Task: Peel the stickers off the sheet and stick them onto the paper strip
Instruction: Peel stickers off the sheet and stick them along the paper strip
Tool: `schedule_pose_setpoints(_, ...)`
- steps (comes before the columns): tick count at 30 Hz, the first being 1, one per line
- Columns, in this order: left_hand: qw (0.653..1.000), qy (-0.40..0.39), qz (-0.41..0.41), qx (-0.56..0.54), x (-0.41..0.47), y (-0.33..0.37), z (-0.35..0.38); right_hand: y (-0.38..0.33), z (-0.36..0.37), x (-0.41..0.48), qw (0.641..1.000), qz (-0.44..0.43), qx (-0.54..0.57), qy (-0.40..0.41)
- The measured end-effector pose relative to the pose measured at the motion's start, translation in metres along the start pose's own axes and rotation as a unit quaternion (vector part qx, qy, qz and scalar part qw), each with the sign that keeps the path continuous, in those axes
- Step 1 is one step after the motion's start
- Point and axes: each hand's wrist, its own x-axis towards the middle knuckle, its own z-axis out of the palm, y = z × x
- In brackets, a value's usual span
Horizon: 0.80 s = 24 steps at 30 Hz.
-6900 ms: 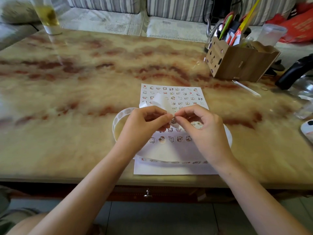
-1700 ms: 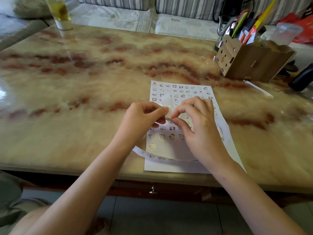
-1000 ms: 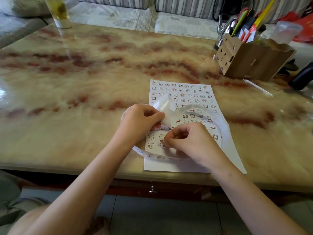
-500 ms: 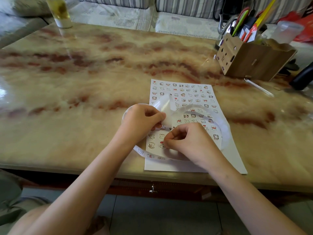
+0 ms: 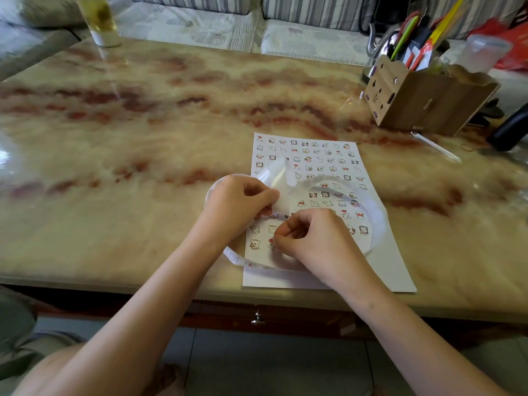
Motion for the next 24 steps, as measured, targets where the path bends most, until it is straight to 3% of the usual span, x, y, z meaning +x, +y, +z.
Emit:
schedule_pose_setpoints(11, 1.000, 0.004, 0.001, 0.003, -0.001, 0.000, 0.000, 0.001, 0.003, 0.000, 1.000, -0.021, -0.022, 0.007)
schedule_pose_setpoints(24, 1.000, 0.009, 0.003, 0.009, -0.003, 0.002, 0.000, 0.002, -0.008, 0.007, 0.999, 0.005, 0.031, -0.029)
